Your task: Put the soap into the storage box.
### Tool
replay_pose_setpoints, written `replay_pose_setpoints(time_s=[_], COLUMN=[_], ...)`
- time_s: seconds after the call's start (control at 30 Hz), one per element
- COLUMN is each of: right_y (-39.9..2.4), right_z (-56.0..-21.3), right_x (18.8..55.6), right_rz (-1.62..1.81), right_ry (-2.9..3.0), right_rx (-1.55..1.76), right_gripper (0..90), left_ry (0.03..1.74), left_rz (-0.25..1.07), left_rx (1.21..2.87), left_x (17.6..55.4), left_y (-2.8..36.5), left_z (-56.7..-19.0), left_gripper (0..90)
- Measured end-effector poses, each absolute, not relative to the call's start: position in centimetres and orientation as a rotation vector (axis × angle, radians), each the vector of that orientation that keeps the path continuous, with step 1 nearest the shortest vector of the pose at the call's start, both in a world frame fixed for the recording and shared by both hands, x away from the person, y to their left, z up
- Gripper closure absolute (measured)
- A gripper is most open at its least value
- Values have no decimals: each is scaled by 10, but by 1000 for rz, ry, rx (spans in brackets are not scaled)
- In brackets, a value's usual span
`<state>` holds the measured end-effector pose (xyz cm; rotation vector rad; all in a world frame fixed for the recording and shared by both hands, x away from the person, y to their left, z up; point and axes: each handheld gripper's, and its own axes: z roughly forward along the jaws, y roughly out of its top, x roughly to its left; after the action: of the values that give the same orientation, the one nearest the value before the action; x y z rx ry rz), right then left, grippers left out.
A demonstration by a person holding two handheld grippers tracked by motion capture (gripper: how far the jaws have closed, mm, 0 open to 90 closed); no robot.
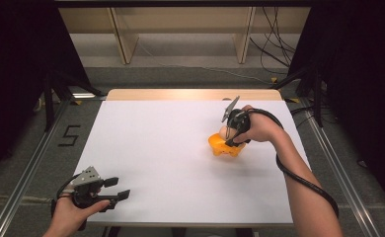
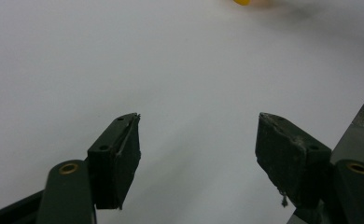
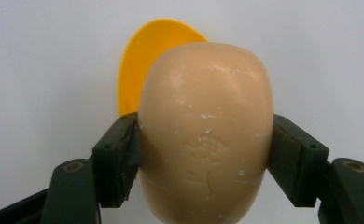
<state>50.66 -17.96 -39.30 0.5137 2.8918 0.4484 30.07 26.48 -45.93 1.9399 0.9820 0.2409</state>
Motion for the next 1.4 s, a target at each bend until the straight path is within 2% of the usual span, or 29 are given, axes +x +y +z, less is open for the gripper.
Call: replay_pose_setpoints(time_s=[0.7, 1.2, 1.37, 1.4], right_y=[-178, -182, -186, -189], right_z=[-404, -403, -400, -396], right_x=[510, 509, 504, 497], right_rz=[398, 491, 540, 554], right_ry=[2905, 2898, 2846, 2819], right_rx=[539, 590, 623, 659], right_gripper=[330, 318, 365, 424], left_ry=[987, 992, 995, 994], left_rz=[242, 249, 246, 247], left_rx=[1934, 1953, 1947, 1947], left_x=[300, 300, 300, 300], left_y=[265, 265, 265, 265], left_z=[-459, -457, -458, -458], left_gripper=[305, 305, 305, 305])
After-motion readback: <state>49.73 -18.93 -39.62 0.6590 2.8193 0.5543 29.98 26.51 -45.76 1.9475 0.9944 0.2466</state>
